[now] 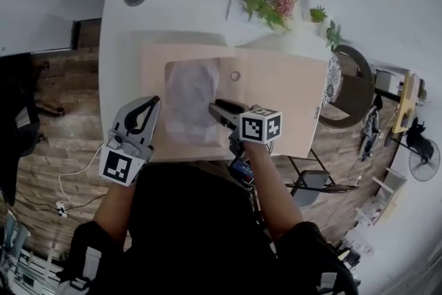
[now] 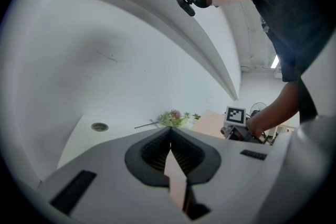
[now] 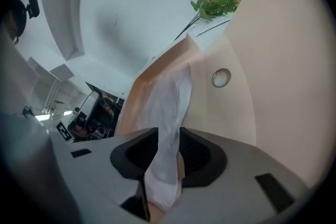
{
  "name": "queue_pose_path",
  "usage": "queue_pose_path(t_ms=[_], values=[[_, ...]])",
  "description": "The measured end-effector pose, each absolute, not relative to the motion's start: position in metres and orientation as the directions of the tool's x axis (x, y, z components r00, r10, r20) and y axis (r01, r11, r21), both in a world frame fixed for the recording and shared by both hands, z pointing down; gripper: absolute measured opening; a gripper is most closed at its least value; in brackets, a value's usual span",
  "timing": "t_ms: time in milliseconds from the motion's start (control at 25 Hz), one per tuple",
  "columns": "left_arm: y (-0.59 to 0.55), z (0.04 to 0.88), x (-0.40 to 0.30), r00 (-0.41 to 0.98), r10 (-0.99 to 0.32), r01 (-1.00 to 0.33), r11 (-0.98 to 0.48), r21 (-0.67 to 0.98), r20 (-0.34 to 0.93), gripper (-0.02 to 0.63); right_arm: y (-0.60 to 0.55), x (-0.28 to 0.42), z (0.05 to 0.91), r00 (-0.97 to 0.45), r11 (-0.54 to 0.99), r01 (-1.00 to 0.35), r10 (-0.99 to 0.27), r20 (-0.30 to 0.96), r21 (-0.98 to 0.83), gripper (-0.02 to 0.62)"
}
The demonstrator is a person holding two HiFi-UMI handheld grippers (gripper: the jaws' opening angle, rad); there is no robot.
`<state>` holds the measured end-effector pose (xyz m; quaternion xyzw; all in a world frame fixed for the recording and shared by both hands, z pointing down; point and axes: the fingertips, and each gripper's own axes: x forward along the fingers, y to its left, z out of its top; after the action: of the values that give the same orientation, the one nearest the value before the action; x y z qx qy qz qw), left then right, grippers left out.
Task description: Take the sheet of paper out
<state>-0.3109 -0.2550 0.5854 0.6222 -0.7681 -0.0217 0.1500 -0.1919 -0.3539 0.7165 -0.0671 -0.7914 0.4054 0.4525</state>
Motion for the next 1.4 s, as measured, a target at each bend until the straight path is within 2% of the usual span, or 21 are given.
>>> queue_pose_path(t_ms=[200, 400, 600, 800, 1120, 1240, 1400], values=[[-0.256, 0.588, -0.303, -0.170, -0.964, -0.946, 0.218, 0.239, 0.204, 0.003, -0.350, -0.194, 0.723, -0.569, 0.651, -0.268, 0.488, 0.662, -0.710, 0.112], [-0.254, 0.587, -0.301, -0.164, -0.967, -0.942, 0.213, 0.260, 0.196, 0.003, -0.345, -0.196, 0.731, -0.554, 0.656, -0.264, 0.497, 0.668, -0.707, 0.014], [-0.249, 0.589, -0.300, -0.166, -0.965, -0.941, 0.216, 0.261, 0.202, 0.003, -0.349, -0.192, 0.730, -0.572, 0.651, -0.269, 0.485, 0.662, -0.710, 0.012], [-0.245, 0.586, -0.302, -0.172, -0.966, -0.943, 0.219, 0.252, 0.194, 0.003, -0.376, -0.177, 0.713, -0.605, 0.673, -0.295, 0.417, 0.678, -0.678, 0.012], [-0.258, 0.568, -0.286, -0.081, -0.987, -0.966, 0.112, 0.231, 0.140, 0.003, -0.436, -0.122, 0.675, -0.631, 0.751, -0.350, 0.253, 0.733, -0.561, 0.012], [-0.265, 0.556, -0.284, -0.060, -0.993, -0.977, 0.079, 0.200, 0.098, 0.003, -0.449, -0.108, 0.655, -0.653, 0.773, -0.363, 0.188, 0.734, -0.520, 0.012], [-0.272, 0.547, -0.282, -0.048, -0.993, -0.980, 0.067, 0.188, 0.104, 0.003, -0.463, -0.090, 0.627, -0.681, 0.811, -0.367, 0.098, 0.725, -0.455, 0.012]])
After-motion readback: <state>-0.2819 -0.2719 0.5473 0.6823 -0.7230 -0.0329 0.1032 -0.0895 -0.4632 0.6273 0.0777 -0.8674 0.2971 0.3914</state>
